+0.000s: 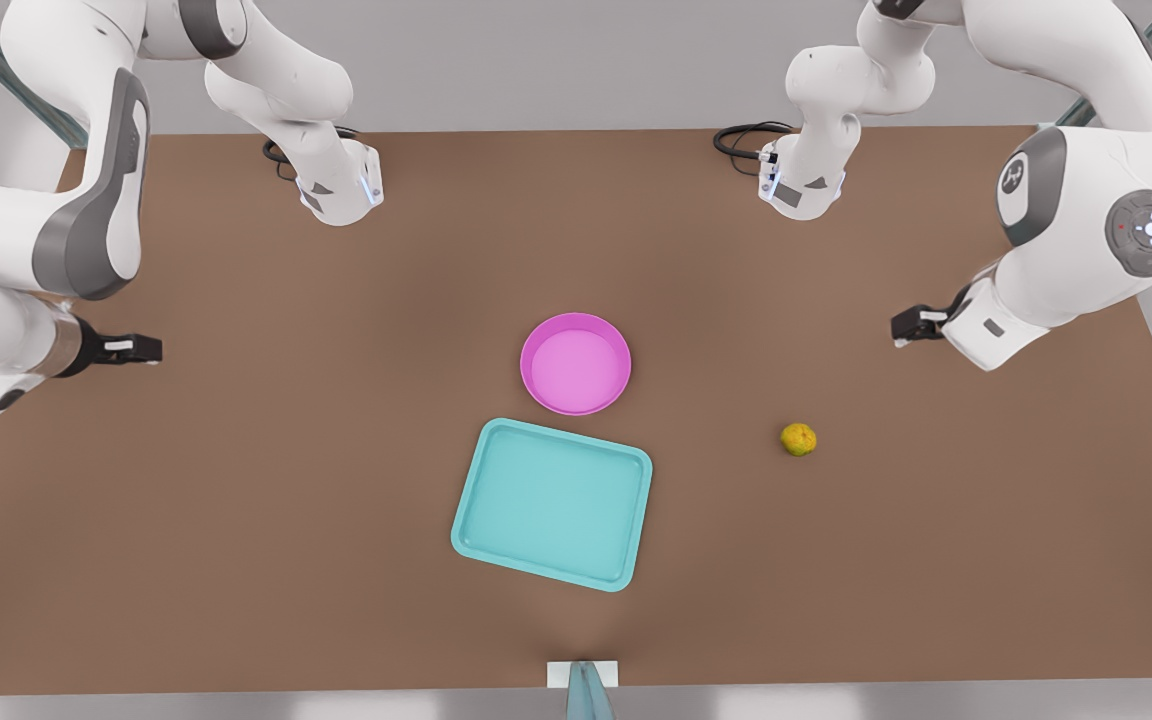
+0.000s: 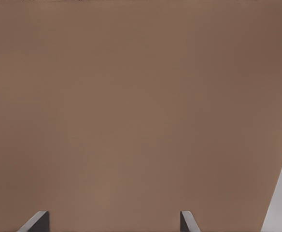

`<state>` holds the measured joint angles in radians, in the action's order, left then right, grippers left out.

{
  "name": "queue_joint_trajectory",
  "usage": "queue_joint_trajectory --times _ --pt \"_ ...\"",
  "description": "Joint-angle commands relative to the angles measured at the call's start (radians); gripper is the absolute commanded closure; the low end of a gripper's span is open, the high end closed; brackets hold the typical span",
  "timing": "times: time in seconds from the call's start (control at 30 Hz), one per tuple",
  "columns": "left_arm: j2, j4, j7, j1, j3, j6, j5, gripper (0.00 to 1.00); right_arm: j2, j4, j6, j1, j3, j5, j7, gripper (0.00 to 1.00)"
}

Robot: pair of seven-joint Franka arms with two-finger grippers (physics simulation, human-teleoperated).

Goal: Place the orange on the plate with the left arm and the plate on the tray with the right arm

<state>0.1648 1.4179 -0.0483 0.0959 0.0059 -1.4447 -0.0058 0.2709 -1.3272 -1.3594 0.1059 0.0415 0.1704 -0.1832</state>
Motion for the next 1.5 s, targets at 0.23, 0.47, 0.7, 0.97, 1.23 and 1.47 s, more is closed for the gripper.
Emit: queue_joint_trajectory --times 0.23,0.47,0.7,0.97,1.23,1.47 --pt "0.309 0.309 -0.042 0.110 -0.014 -0.577 -0.014 0.00 0.005 0.002 -0.041 0.000 0.000 -0.002 -0.076 0.00" --pt "0.421 0.366 -0.033 0.108 -0.009 -0.697 -0.005 0.00 0.005 0.002 -0.041 0.001 0.000 -0.002 -0.073 0.00" --pt "0.441 0.368 -0.028 0.093 0.016 -0.686 0.000 0.00 0.007 0.002 -0.041 0.000 0.000 -0.002 -0.073 0.00" --pt "0.490 0.368 -0.033 0.094 0.016 -0.757 -0.002 0.00 0.007 0.002 -0.041 0.000 0.000 -0.002 -0.073 0.00" --pt "0.506 0.366 -0.030 0.085 0.016 -0.813 -0.002 0.00 0.007 0.002 -0.041 0.000 0.000 -0.002 -0.075 0.00" --pt "0.501 0.366 -0.036 0.084 0.016 -0.804 -0.005 0.36 0.007 0.000 -0.041 0.000 0.000 -0.002 -0.075 0.00"
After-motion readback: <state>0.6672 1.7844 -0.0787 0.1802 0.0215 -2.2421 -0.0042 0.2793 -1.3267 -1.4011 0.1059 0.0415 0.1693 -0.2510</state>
